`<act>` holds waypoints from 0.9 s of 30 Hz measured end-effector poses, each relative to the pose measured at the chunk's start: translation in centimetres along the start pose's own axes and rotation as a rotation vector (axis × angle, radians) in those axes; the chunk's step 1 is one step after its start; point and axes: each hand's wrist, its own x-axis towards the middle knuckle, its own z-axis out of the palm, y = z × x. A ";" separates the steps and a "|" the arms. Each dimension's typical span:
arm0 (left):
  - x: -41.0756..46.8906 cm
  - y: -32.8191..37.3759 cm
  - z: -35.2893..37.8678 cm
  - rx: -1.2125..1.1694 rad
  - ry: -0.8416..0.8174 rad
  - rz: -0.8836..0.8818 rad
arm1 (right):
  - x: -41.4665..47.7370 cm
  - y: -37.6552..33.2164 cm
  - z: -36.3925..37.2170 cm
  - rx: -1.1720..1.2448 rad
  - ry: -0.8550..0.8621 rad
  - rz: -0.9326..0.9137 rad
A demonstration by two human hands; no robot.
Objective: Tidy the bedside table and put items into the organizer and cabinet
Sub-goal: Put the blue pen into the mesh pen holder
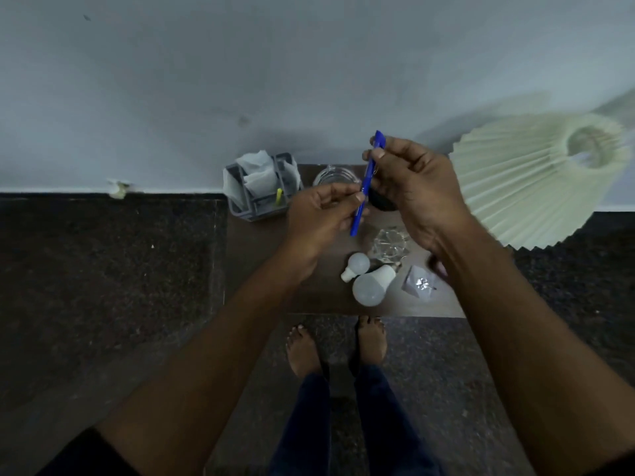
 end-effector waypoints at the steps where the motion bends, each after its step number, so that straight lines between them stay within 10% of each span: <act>1: 0.6 0.8 0.7 0.041 -0.018 0.025 | 0.2 -0.6 -0.6 -0.007 0.017 -0.027; 27: 11.4 -0.6 6.2 0.606 0.076 0.247 | 5.2 2.0 -4.5 -0.915 0.294 -0.355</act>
